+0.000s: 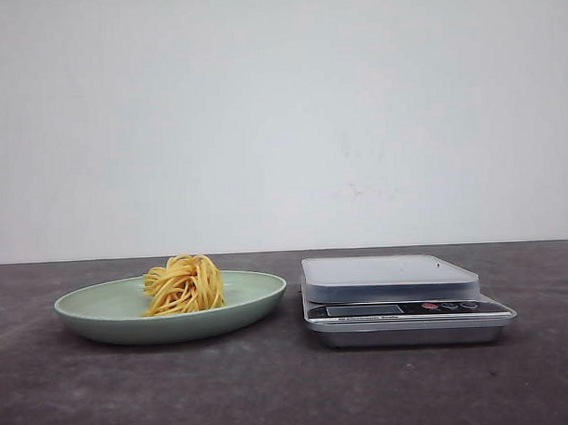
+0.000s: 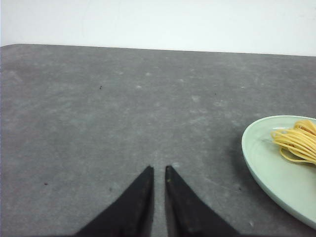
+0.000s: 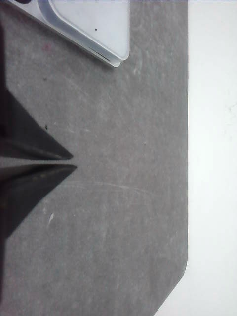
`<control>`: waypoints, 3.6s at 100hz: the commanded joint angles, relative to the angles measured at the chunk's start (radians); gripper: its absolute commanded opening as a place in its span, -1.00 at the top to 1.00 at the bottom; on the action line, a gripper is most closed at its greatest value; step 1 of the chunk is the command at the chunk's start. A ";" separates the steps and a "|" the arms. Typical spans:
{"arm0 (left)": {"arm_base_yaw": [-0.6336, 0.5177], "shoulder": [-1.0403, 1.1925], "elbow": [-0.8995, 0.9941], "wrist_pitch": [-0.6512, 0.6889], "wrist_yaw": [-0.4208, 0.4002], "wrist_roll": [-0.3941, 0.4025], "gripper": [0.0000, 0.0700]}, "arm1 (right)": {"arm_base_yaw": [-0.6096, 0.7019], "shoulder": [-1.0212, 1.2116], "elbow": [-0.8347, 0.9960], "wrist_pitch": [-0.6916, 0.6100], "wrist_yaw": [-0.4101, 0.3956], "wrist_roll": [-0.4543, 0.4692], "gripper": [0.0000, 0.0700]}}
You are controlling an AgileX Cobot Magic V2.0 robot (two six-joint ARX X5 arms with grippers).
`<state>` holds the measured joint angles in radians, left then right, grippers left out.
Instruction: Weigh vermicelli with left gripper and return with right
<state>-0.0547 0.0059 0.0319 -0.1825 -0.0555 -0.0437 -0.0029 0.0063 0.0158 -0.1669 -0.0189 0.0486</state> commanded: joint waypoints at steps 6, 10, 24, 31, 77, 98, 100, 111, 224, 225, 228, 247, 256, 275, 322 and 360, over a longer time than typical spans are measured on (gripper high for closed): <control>0.001 -0.001 -0.018 -0.005 0.000 0.006 1.00 | -0.001 -0.002 -0.003 0.017 0.000 -0.008 0.98; 0.001 -0.001 -0.018 -0.005 0.000 0.006 1.00 | -0.001 -0.002 -0.003 0.017 0.000 -0.008 0.98; 0.001 -0.001 -0.018 -0.005 0.000 0.006 1.00 | -0.001 -0.002 -0.003 0.017 0.000 -0.008 0.98; 0.001 -0.001 -0.018 -0.005 0.000 0.006 1.00 | -0.001 -0.002 -0.003 0.017 0.000 -0.008 0.98; 0.001 -0.001 -0.018 -0.005 0.000 0.006 1.00 | -0.001 -0.002 -0.003 0.033 -0.002 -0.002 0.98; 0.001 -0.001 -0.018 -0.005 0.000 0.006 1.00 | -0.001 -0.002 -0.003 0.032 -0.008 -0.003 0.98; 0.001 -0.001 -0.018 -0.005 0.000 0.006 1.00 | -0.001 -0.002 -0.003 0.032 -0.008 -0.003 0.98; 0.001 -0.001 -0.018 -0.005 0.000 0.006 1.00 | -0.001 -0.002 -0.003 0.041 -0.007 -0.004 0.98; 0.001 0.374 0.601 0.084 0.192 -0.405 0.97 | 0.001 0.183 0.522 -0.124 -0.116 0.226 0.98; 0.001 0.386 0.617 0.076 0.200 -0.402 0.97 | 0.001 0.190 0.534 -0.129 -0.117 0.224 0.98; 0.001 0.420 0.661 0.056 0.229 -0.393 0.95 | 0.001 0.211 0.565 -0.140 -0.129 0.219 0.98; 0.001 0.572 0.827 0.037 0.434 -0.396 -0.12 | 0.001 0.319 0.716 -0.156 -0.255 0.178 0.10; -0.004 0.631 0.871 0.027 0.482 -0.399 -0.12 | 0.001 0.361 0.764 -0.156 -0.283 0.184 -0.17; -0.106 0.810 0.935 0.014 0.443 -0.375 -0.12 | 0.003 0.462 0.867 -0.167 -0.312 0.179 -0.18; -0.433 1.375 0.994 -0.061 0.053 -0.252 -0.12 | 0.045 0.676 0.981 -0.335 -0.348 0.147 -0.62; -0.507 1.620 0.994 -0.063 -0.009 -0.264 -0.12 | 0.072 0.692 0.981 -0.358 -0.345 0.114 -0.62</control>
<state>-0.5457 1.6020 1.0061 -0.2539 -0.0578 -0.3065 0.0650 0.6930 0.9821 -0.5343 -0.3637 0.1791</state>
